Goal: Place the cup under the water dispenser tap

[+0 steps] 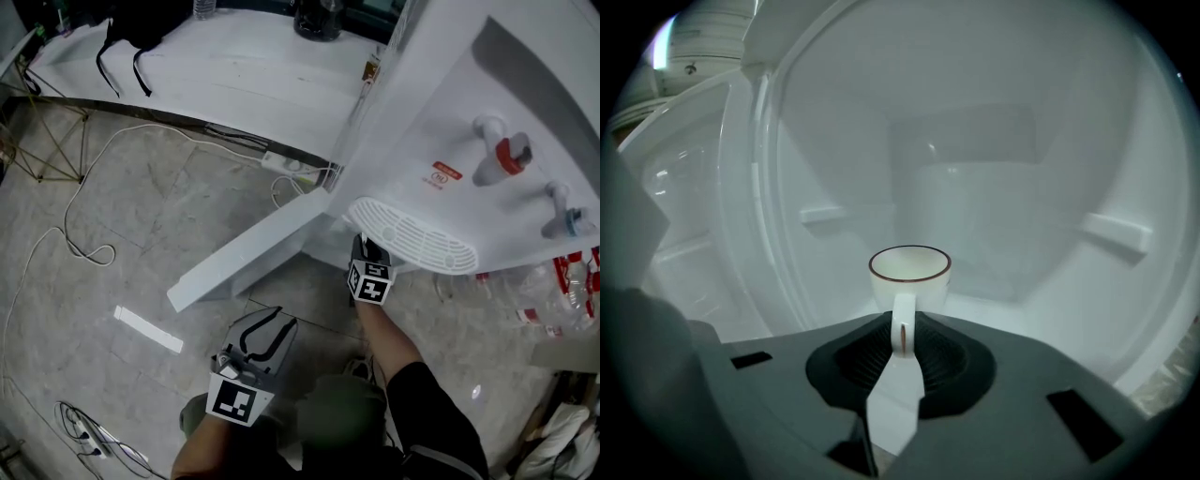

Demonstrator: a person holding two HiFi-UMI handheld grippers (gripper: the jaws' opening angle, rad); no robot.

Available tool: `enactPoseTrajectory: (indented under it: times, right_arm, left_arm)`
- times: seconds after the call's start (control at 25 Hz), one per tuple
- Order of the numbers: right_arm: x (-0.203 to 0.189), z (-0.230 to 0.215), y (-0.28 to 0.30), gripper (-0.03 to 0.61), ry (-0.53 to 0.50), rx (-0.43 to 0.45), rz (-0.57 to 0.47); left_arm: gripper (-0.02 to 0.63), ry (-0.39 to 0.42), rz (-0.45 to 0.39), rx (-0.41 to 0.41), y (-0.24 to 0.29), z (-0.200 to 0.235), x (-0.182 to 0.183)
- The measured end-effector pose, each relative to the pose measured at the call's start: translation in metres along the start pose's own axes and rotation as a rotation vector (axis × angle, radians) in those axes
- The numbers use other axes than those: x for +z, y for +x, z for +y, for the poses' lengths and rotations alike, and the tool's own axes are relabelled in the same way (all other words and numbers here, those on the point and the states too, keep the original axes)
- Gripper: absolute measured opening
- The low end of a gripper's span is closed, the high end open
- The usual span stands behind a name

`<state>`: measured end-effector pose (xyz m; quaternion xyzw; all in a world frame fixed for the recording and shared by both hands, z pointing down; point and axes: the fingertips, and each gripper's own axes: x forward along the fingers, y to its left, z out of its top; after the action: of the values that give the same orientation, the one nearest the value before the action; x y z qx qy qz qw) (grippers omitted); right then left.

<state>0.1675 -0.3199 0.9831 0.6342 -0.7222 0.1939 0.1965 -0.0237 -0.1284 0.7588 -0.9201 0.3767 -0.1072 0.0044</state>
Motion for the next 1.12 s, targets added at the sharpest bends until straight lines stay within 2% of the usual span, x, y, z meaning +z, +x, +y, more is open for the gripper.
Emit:
enactPoseTrajectory:
  times: [0.4, 0.84, 1.12]
  right_arm:
    - [0.004, 0.002, -0.014, 0.083, 0.022, 0.086, -0.033]
    - [0.002, 0.018, -0.096, 0.08, 0.119, 0.226, -0.071]
    - [0.034, 0.031, -0.158, 0.08, 0.137, 0.298, -0.162]
  left_arm:
    - [0.101, 0.008, -0.001, 0.031, -0.001, 0.012, -0.008]
    - [0.101, -0.034, -0.054, 0.011, 0.004, 0.014, -0.015]
    - [0.1, -0.15, -0.077, 0.035, -0.001, 0.02, -0.019]
